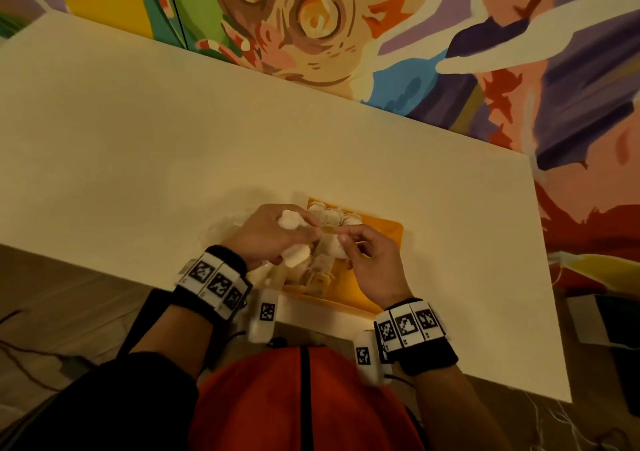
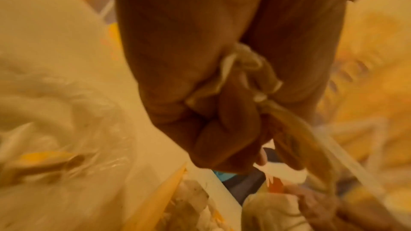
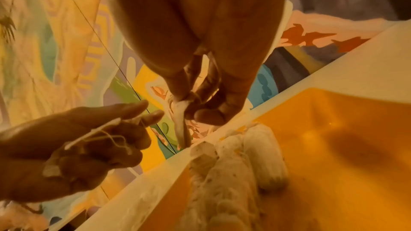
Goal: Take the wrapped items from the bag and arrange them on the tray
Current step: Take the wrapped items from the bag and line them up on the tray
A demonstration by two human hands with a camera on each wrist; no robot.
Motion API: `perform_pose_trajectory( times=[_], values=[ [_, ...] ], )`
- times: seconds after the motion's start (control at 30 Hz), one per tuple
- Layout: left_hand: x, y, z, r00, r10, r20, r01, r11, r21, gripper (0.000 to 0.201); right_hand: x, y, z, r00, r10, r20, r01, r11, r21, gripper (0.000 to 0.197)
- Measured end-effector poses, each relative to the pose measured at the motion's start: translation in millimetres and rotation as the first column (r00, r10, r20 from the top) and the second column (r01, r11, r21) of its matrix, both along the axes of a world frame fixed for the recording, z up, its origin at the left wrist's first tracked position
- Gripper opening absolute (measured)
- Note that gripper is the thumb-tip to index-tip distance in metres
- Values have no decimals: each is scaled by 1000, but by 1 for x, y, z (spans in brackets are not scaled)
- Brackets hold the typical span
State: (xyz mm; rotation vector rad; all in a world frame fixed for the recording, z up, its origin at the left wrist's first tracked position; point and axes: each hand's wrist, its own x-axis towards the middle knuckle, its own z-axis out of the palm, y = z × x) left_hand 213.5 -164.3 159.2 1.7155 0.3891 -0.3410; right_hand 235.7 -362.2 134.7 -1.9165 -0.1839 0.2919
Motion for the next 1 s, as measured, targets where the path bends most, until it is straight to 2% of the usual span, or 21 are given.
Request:
perform_pose_trajectory(
  times=[0.1,0.17,0.27,0.37,0.53,0.63,0.7,0.8,1.0],
  values=[
    [13,-15,4,980,-181,88,168,976,137,21,10,-9,2,996,86,13,-85,996,-21,13],
    [17,-23,5,957,-275,89,250,943,220,25,15,-14,1,992,120,39,-119,993,-25,15],
    [17,-34,1,952,-297,70,255,900,352,15,21,-20,-2,988,138,67,-138,990,-11,9],
    [16,-39,-8,957,-273,101,216,899,380,7,22,-23,-6,989,129,77,-132,991,36,9],
    [14,-44,-16,967,-153,202,99,962,256,8,28,-30,-12,980,197,-37,-196,980,25,25],
    [18,-45,-20,977,-93,192,42,967,252,5,33,-29,-12,982,170,-78,-171,985,-9,6],
    [19,-43,-21,986,-54,160,8,961,276,5,38,-29,-17,992,107,-61,-114,986,-124,7],
    [21,-36,-24,991,110,81,-125,969,213,11,44,-29,-24,992,87,-93,-118,908,-402,15],
    [24,-27,-24,954,296,-41,-294,955,34,3,51,-19,-34,965,67,-254,-215,756,-618,24]
  ],
)
